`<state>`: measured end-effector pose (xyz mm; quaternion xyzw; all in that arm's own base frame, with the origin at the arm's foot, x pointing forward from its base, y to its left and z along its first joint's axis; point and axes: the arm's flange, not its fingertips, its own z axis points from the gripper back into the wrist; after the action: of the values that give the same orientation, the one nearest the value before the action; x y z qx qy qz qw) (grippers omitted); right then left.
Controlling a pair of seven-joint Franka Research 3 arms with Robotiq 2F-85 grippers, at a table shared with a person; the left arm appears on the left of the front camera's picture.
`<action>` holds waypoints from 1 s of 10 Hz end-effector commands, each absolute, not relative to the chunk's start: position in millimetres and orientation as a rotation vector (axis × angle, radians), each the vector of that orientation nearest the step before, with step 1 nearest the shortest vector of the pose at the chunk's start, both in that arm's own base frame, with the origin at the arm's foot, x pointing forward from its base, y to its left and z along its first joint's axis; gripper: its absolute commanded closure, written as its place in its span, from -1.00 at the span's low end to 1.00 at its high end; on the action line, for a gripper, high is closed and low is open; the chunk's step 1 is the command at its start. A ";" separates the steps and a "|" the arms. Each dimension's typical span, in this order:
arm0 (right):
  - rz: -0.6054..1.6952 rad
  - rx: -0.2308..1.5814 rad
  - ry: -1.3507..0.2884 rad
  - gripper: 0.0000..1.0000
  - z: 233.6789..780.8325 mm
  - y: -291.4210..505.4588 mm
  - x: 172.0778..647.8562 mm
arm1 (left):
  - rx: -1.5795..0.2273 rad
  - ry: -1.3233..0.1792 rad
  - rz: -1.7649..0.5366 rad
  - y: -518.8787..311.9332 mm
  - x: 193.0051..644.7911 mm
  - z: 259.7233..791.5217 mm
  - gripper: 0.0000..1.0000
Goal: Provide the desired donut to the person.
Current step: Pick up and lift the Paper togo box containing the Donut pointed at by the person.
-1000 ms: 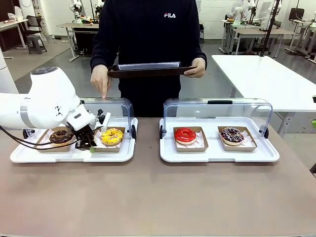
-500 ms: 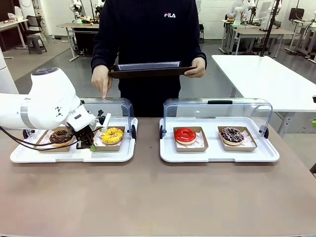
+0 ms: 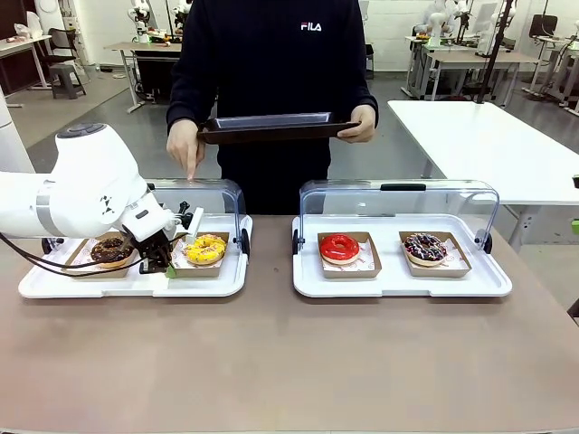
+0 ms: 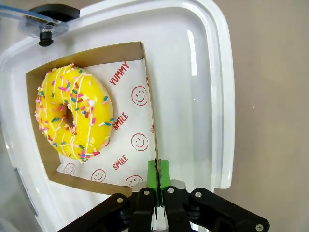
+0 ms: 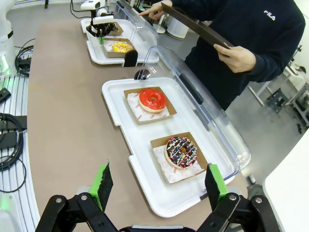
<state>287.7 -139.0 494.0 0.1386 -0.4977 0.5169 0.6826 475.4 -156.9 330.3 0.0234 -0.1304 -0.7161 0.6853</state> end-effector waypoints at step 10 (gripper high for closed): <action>1.165 0.314 -1.145 -1.00 493.2 -139.6 291.5 | 0.070 -0.393 -1.542 -125.4 271.8 512.1 1.00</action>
<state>288.0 -138.9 493.8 0.1386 -0.4966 0.5173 0.6831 309.0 -129.4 511.4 0.0078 -0.1655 -0.6895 0.7051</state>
